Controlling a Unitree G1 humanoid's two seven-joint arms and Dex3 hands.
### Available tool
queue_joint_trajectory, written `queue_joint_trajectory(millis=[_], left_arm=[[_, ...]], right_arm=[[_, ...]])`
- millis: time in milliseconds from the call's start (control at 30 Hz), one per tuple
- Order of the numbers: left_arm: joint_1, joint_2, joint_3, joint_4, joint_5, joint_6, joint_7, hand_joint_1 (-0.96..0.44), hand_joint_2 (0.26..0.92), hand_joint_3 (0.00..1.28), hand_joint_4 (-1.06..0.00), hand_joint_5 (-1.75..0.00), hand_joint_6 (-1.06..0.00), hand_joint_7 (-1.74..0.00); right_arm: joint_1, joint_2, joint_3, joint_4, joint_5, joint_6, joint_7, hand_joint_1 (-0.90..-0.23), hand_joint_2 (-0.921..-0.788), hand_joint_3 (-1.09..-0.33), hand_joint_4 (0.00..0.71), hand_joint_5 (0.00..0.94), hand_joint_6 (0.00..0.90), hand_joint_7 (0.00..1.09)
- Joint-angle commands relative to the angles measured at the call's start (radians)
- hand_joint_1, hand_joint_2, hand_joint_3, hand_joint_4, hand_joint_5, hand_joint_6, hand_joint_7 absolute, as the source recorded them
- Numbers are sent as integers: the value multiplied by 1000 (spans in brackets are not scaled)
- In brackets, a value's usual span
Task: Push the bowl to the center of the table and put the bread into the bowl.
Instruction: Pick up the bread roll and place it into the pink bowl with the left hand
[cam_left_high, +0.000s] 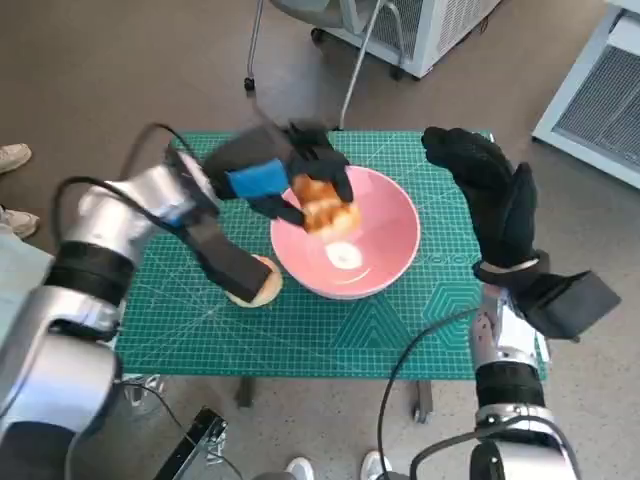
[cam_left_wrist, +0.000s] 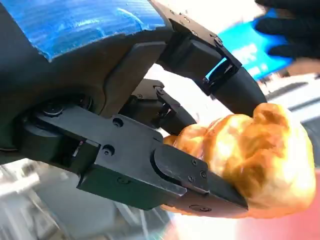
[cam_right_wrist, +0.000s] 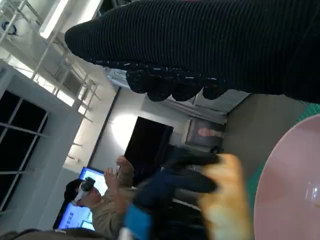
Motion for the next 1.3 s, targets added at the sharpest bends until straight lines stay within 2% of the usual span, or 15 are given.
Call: queue_joint_trajectory(millis=[33, 267, 333, 367, 400, 433, 467, 533, 633, 733, 867, 967, 1067, 1133, 1300], left_arm=[[-24, -46, -4, 56, -38, 1, -18, -3, 921, 167, -479, -1236, -623, -1315], [-10, -89, -5, 99, -79, 19, -123, -2, 921, 139, -516, -1273, -637, -1228], [-2, -100, 8, 106, -106, 38, -184, -2, 921, 145, -515, -1269, -626, -1244], [5, -106, 20, 105, -131, 60, -243, -2, 921, 158, -506, -1257, -608, -1281], [11, -110, 29, 103, -149, 76, -287, -125, 921, 210, -441, -997, -538, -1360], [17, -112, 39, 96, -171, 102, -345, -168, 921, 231, -436, -868, -511, -1390], [22, -113, 46, 88, -186, 121, -387, -176, 915, 231, -410, -624, -418, -1285], [33, -111, 58, 65, -216, 164, -473, -123, 918, 155, -308, -271, -291, -777], [52, -102, 94, 11, -284, 224, -620, -146, 920, 112, -168, -89, -160, -465], [78, -87, 123, -67, -336, 269, -719, -203, 920, 82, -103, -29, -97, -343], [141, -55, 178, -208, -413, 330, -827, -246, 909, 48, -74, -6, -68, -283], [190, -29, 234, -364, -500, 470, -998, -246, 892, 30, -44, -2, -66, -271], [238, 2, 276, -510, -555, 583, -1111, -232, 870, 14, -14, 0, -71, -265], [276, 34, 307, -608, -587, 631, -1161, -212, 850, 6, -5, 1, -75, -262], [366, 117, 380, -783, -644, 662, -1216, -142, 824, 1, -14, -3, -119, -231]], right_arm=[[35, -9, -2, -9, -2, 12, -11, -617, -921, -789, 383, 36, -1, 827], [52, -10, 2, -39, -5, 21, -19, -607, -921, -784, 383, 36, -1, 824], [57, -11, 3, -45, -6, 22, -21, -605, -921, -783, 383, 36, -1, 823], [59, -12, 2, -48, -7, 23, -21, -606, -921, -782, 383, 36, -1, 823], [61, -12, 2, -50, -7, 24, -22, -607, -921, -782, 383, 36, -1, 823], [63, -12, 3, -54, -7, 25, -23, -607, -921, -782, 383, 37, -1, 823], [64, -12, 3, -56, -7, 27, -24, -607, -921, -782, 383, 37, -1, 823], [67, -11, 4, -60, -7, 29, -25, -607, -921, -782, 383, 37, -1, 823], [70, -11, 6, -64, -13, 32, -33, -603, -921, -782, 383, 37, -1, 823], [72, -9, 9, -72, -15, 40, -39, -595, -921, -781, 382, 36, -1, 822], [76, -6, 14, -84, -13, 53, -42, -592, -921, -772, 382, 36, 2, 823], [76, -3, 19, -88, -14, 52, -42, -594, -921, -769, 382, 36, 3, 824], [74, 0, 22, -86, -11, 51, -38, -597, -921, -768, 382, 36, 3, 825], [72, 3, 24, -82, -6, 48, -31, -598, -921, -768, 381, 36, 2, 826], [71, 6, 25, -76, 4, 45, -18, -597, -921, -768, 381, 36, 0, 828]])
